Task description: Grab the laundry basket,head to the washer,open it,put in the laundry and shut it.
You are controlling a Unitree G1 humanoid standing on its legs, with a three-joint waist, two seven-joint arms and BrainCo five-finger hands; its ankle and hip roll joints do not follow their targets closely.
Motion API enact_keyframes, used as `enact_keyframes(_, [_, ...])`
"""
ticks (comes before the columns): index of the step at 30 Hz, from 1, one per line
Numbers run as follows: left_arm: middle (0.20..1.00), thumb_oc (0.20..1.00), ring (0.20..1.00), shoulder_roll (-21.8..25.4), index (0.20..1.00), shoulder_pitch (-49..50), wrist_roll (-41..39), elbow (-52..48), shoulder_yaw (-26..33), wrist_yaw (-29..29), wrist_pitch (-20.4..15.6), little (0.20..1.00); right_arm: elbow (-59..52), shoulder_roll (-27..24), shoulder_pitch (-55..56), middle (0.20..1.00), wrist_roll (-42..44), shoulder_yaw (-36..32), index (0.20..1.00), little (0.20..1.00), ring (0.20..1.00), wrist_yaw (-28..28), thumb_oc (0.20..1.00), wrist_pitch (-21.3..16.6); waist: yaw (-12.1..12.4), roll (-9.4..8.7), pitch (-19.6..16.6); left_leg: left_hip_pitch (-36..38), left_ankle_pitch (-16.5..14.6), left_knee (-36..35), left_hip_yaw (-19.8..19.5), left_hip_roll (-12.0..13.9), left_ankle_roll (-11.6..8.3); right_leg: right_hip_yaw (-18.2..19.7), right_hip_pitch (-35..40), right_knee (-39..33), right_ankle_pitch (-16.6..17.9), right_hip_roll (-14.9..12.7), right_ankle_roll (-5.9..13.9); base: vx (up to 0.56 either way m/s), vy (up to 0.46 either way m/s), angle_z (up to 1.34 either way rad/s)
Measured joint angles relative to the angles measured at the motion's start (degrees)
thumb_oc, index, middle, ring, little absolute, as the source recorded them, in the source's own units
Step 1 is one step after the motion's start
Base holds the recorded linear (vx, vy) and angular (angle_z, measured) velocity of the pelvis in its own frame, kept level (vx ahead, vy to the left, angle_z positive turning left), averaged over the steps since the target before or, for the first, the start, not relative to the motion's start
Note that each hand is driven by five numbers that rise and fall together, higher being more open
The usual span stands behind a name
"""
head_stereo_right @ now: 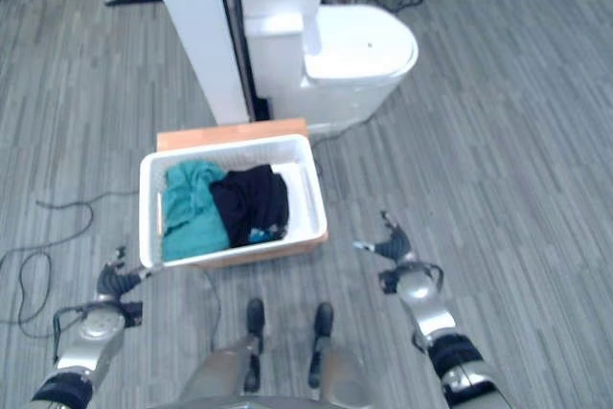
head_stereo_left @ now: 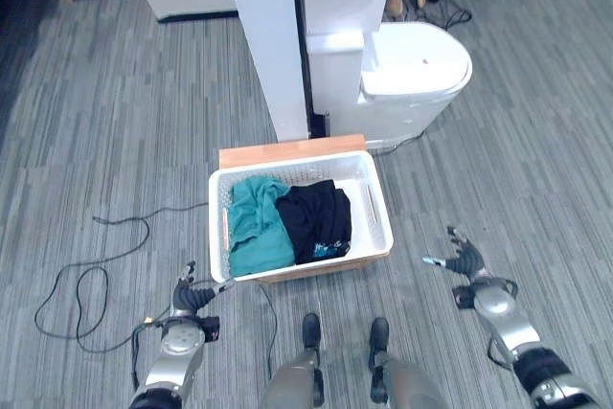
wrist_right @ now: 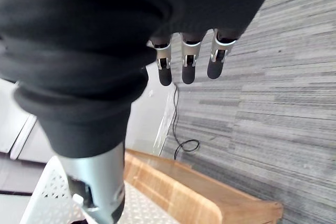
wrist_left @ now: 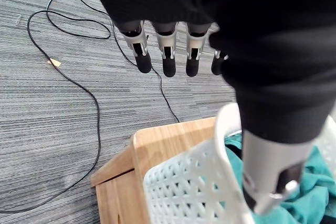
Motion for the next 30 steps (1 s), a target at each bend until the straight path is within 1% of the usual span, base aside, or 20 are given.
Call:
enact_keyframes(1, [1.000, 1.000, 1.000, -0.03, 1.000, -1.97, 0.02, 0.62, -0.25, 0.69, -0.13, 1.000, 0.14, 0.50, -1.81, 1.000, 0.21, 0.77, 1.000, 1.000, 1.000, -0.15, 1.000, -0.05, 0.30, 0.09, 0.06, -0.20, 0.03, -0.03, -0.03, 0.19, -0.04, -0.25, 0.17, -0.70, 0.15, 0.29, -0.15, -0.06, 0.002, 0.04])
enact_keyframes(3, [1.000, 1.000, 1.000, 0.08, 1.000, -5.46, 0.03, 2.95, -1.96, 1.90, 0.00, 1.000, 0.96, 1.33, -5.82, 1.000, 0.29, 4.51, 1.000, 1.000, 1.000, -0.47, 1.000, -0.06, 0.26, 0.69, 0.59, -0.23, 0.03, 0.02, 0.00, 0.41, -0.04, -0.49, 0.72, -1.53, 0.15, 0.61, -0.15, -0.06, 0.011, 0.05])
enact_keyframes(5, [1.000, 1.000, 1.000, 0.10, 1.000, -8.68, 0.05, 2.97, -3.78, 2.76, -0.05, 1.000, 2.51, 1.75, -9.74, 1.000, 0.41, 6.81, 1.000, 1.000, 1.000, -0.62, 1.000, -0.01, 0.36, 1.66, 1.40, -1.02, 0.03, 0.10, -0.04, 0.49, -0.05, -0.77, 0.45, -2.12, 0.16, 0.76, -0.17, -0.05, 0.033, 0.07])
enact_keyframes(6, [1.000, 1.000, 1.000, 0.35, 1.000, -11.26, 0.02, 5.11, -4.58, 3.07, -0.50, 1.000, 4.00, 2.11, -12.43, 1.000, 1.06, 8.37, 1.000, 1.000, 1.000, -0.87, 1.000, 0.00, 0.42, 1.99, 1.70, -1.81, 0.03, 0.20, 0.04, 0.52, -0.05, -0.82, -0.18, -2.33, 0.34, 0.81, -0.43, -0.03, 0.027, 0.01])
enact_keyframes(8, [1.000, 1.000, 1.000, 2.16, 1.000, -17.91, -0.01, 11.46, -7.31, 3.55, -0.02, 1.000, 7.86, 3.10, -19.29, 1.000, 2.70, 11.92, 1.000, 1.000, 1.000, -0.89, 1.000, 0.22, 0.33, 2.04, 3.23, -3.12, 0.04, 0.92, 0.12, 0.70, -0.07, -0.57, -1.22, -2.40, 0.58, 0.95, -0.72, -0.01, 0.017, -0.02])
enact_keyframes(9, [1.000, 1.000, 1.000, 2.83, 1.000, -20.00, 0.00, 11.83, -7.68, 3.87, 0.07, 1.000, 8.09, 3.50, -21.35, 1.000, 2.91, 12.00, 1.000, 1.000, 1.000, -0.85, 1.000, 0.12, 0.35, 2.05, 4.38, -3.25, 0.04, 1.00, 0.11, 0.75, -0.09, -0.70, -1.27, -2.41, 0.60, 1.00, -0.75, -0.01, 0.038, 0.04])
enact_keyframes(11, [1.000, 1.000, 1.000, 3.71, 1.000, -22.09, 0.02, 11.73, -8.57, 4.95, -0.11, 1.000, 9.08, 3.68, -24.11, 1.000, 3.06, 12.96, 1.000, 1.000, 1.000, -1.15, 1.000, 0.18, 0.45, 1.89, 5.54, -3.28, 0.05, 1.00, 0.15, 0.73, -0.10, -0.68, -1.29, -2.41, 0.61, 0.98, -0.76, 0.00, 0.006, 0.02])
enact_keyframes(14, [1.000, 1.000, 1.000, 3.53, 1.000, -24.75, 0.10, 14.69, -10.47, 6.77, 0.01, 1.000, 14.41, 5.91, -28.72, 1.000, 4.79, 15.11, 1.000, 1.000, 1.000, -2.40, 1.000, 0.26, 0.51, 1.51, 5.88, -3.30, 0.04, 1.05, 0.31, 0.53, -0.11, -0.52, -1.28, -2.41, 0.61, 0.77, -0.76, 0.00, 0.000, 0.00])
enact_keyframes(16, [1.000, 1.000, 1.000, 2.77, 1.000, -25.08, 0.12, 17.09, -10.75, 7.59, 0.01, 1.000, 18.07, 8.05, -30.68, 1.000, 5.15, 16.23, 1.000, 1.000, 1.000, -2.47, 1.000, 0.25, 0.65, 0.85, 6.25, -3.73, 0.04, 1.71, 0.31, 0.50, -0.11, -0.54, -1.28, -2.40, 0.61, 0.71, -0.76, -0.01, -0.008, 0.06])
enact_keyframes(17, [1.000, 1.000, 1.000, 2.25, 1.000, -25.67, 0.27, 17.86, -10.77, 8.69, -0.44, 1.000, 19.74, 9.02, -31.23, 0.555, 5.20, 16.63, 0.555, 0.555, 0.555, -2.48, 0.555, 0.40, 0.93, 0.56, 6.42, -4.01, 0.04, 2.17, 0.30, 0.49, -0.11, -0.52, -1.26, -2.40, 0.61, 0.67, -0.76, 0.00, -0.005, 0.10])
enact_keyframes(18, [0.498, 0.498, 0.498, 1.88, 0.498, -25.13, 0.32, 17.93, -11.09, 8.96, -0.13, 0.498, 20.17, 9.42, -30.98, 0.200, 5.27, 16.95, 0.200, 0.200, 0.200, -2.82, 0.200, 0.53, 1.51, 0.56, 6.45, -4.02, 0.04, 2.27, 0.30, 0.54, -0.11, -0.51, -1.16, -2.32, 0.60, 0.70, -0.76, 0.00, -0.005, 0.07])
enact_keyframes(19, [0.200, 0.200, 0.200, 1.41, 0.200, -24.57, 0.34, 18.02, -11.10, 9.18, -0.02, 0.200, 20.40, 9.96, -30.78, 0.200, 5.29, 16.97, 0.200, 0.200, 0.200, -3.27, 0.200, 0.77, 1.85, 0.44, 6.51, -4.02, 0.04, 2.57, 0.32, 0.55, -0.11, -0.47, -1.06, -2.19, 0.61, 0.69, -0.76, -0.01, -0.004, 0.04])
enact_keyframes(21, [0.200, 0.200, 0.200, 0.91, 0.200, -22.58, 0.32, 18.31, -10.74, 9.06, 0.07, 0.200, 20.95, 9.85, -30.42, 0.200, 5.30, 16.89, 0.200, 0.200, 0.200, -3.82, 0.200, 0.91, 1.93, 0.15, 6.66, -4.02, 0.03, 3.24, 0.33, 0.45, -0.12, -0.44, -0.69, -2.13, 0.61, 0.55, -0.76, 0.00, 0.000, 0.00])
enact_keyframes(24, [0.200, 0.200, 0.200, 0.60, 0.200, -18.55, -0.06, 13.83, -8.81, 8.90, -0.14, 0.200, 19.38, 8.61, -28.33, 0.200, 5.45, 15.81, 0.200, 0.200, 0.200, -3.69, 0.200, 0.88, 2.11, -0.64, 7.15, -4.03, 0.01, 5.06, 0.36, 0.45, -0.13, -0.36, -0.16, -1.29, 0.61, 0.36, -0.77, -0.01, -0.004, 0.02])
enact_keyframes(28, [0.200, 0.200, 0.200, -1.20, 0.200, -15.83, -0.74, 10.41, -8.34, 8.78, -0.24, 0.200, 18.54, 8.01, -25.20, 0.200, 6.98, 14.92, 0.200, 0.200, 0.200, -4.67, 0.200, 1.21, 2.12, -0.67, 7.16, -3.92, 0.02, 5.86, 0.34, 0.58, -0.13, -0.26, 0.17, -0.47, 0.60, 0.37, -0.76, -0.02, -0.038, 0.08])
enact_keyframes(30, [0.200, 0.200, 0.200, -1.50, 0.200, -13.19, -1.08, 5.15, -7.83, 8.66, 0.50, 0.200, 12.06, 6.05, -21.09, 0.200, 6.85, 12.86, 0.200, 0.200, 0.200, -4.78, 0.200, 2.05, 2.04, -0.67, 7.16, -3.75, 0.02, 5.38, 0.36, 0.56, -0.12, -0.18, 0.17, -0.54, 0.60, 0.37, -0.76, -0.01, -0.057, 0.02])
